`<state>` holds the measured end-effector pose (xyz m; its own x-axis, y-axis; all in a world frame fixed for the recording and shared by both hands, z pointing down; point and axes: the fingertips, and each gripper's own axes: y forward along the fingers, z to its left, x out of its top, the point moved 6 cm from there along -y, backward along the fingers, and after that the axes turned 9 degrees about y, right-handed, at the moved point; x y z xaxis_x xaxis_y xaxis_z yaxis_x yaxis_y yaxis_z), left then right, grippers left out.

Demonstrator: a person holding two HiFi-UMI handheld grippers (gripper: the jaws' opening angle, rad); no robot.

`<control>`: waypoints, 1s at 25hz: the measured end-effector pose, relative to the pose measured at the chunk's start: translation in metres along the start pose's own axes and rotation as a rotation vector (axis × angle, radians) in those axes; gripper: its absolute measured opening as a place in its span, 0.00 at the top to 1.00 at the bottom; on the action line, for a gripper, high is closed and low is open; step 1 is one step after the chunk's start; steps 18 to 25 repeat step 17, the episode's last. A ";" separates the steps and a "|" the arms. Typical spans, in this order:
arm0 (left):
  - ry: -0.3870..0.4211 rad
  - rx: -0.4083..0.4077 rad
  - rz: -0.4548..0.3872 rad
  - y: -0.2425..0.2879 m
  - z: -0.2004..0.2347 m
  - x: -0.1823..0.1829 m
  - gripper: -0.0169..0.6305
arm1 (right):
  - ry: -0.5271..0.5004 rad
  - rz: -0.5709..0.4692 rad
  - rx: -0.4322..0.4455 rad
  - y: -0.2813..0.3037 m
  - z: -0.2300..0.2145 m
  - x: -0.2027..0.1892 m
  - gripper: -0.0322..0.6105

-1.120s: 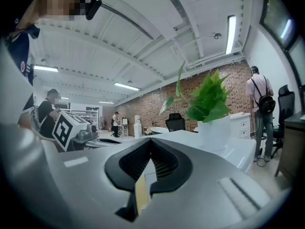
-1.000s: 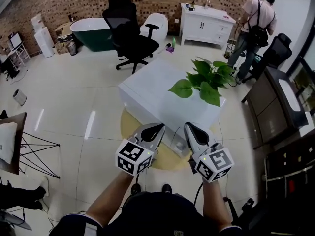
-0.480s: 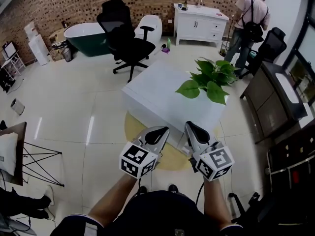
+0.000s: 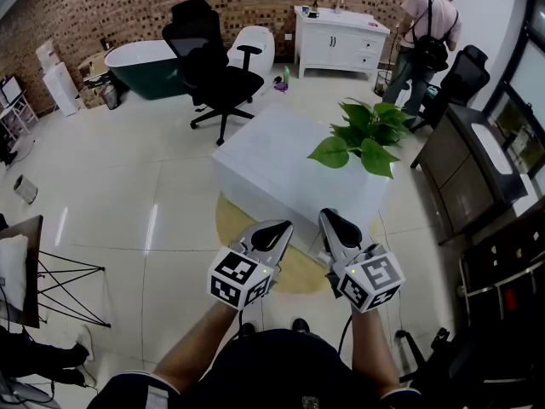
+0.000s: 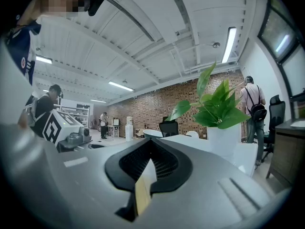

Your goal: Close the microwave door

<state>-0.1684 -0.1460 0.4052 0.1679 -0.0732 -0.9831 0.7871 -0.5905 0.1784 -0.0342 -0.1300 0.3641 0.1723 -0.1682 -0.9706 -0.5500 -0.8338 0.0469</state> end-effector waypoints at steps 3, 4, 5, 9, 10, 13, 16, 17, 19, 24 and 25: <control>-0.002 -0.006 0.004 -0.001 -0.001 -0.003 0.96 | -0.006 0.002 -0.002 -0.001 0.002 0.000 0.95; -0.003 -0.009 0.005 -0.002 -0.001 -0.004 0.96 | -0.008 0.003 -0.004 0.000 0.003 0.000 0.95; -0.004 -0.012 0.005 -0.002 -0.001 -0.004 0.96 | -0.010 0.004 -0.005 0.000 0.004 0.000 0.95; -0.012 -0.023 0.009 -0.003 -0.002 -0.008 0.96 | -0.013 0.012 -0.006 0.001 0.007 -0.001 0.95; -0.014 -0.025 0.011 -0.003 -0.002 -0.009 0.96 | -0.014 0.013 -0.005 0.001 0.008 -0.001 0.95; -0.018 -0.030 0.018 -0.005 -0.001 -0.012 0.96 | -0.020 0.019 -0.002 0.003 0.011 -0.002 0.95; -0.021 -0.032 0.021 -0.007 0.001 -0.013 0.96 | -0.019 0.023 -0.001 0.005 0.014 -0.003 0.95; -0.021 -0.032 0.022 -0.008 0.001 -0.014 0.96 | -0.018 0.024 0.000 0.005 0.015 -0.003 0.95; -0.021 -0.032 0.022 -0.008 0.001 -0.014 0.96 | -0.018 0.024 0.000 0.005 0.015 -0.003 0.95; -0.021 -0.032 0.022 -0.008 0.001 -0.014 0.96 | -0.018 0.024 0.000 0.005 0.015 -0.003 0.95; -0.021 -0.032 0.022 -0.008 0.001 -0.014 0.96 | -0.018 0.024 0.000 0.005 0.015 -0.003 0.95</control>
